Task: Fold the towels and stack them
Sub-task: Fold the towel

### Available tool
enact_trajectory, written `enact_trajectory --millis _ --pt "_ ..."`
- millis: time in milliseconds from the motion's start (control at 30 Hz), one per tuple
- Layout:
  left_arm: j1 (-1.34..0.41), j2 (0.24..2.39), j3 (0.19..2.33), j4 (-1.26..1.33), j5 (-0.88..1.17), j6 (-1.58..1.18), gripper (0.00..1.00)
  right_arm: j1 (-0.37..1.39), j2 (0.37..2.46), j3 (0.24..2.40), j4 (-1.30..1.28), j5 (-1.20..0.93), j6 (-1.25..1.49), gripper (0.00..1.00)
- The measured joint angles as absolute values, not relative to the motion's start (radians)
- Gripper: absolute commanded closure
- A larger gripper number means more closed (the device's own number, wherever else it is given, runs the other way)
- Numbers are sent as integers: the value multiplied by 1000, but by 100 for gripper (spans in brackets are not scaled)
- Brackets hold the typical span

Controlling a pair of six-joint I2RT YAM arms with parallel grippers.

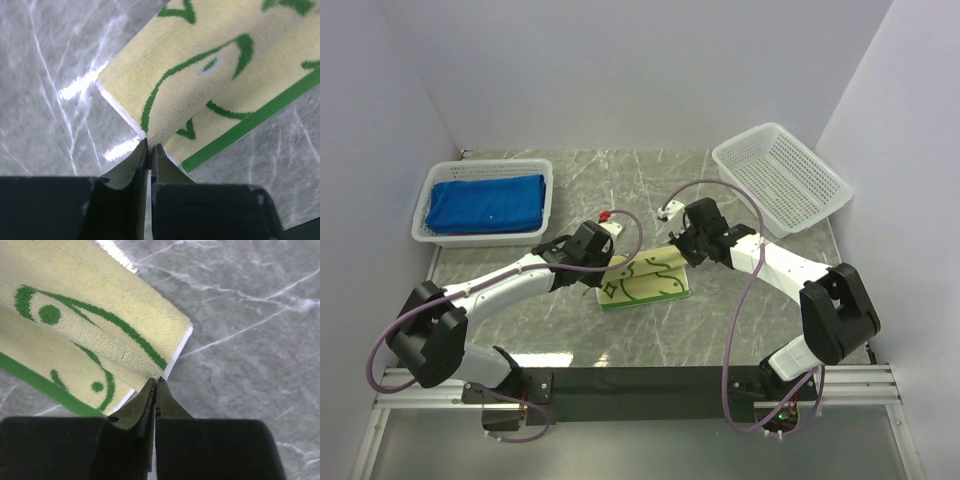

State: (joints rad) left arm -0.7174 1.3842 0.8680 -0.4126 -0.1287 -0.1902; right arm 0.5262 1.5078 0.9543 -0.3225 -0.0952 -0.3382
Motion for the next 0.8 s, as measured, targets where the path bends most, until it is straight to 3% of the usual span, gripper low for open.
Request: enact_trajectory --millis 800 --pt "-785 1420 825 -519 -171 -545 99 579 1494 921 -389 -90 -206 100"
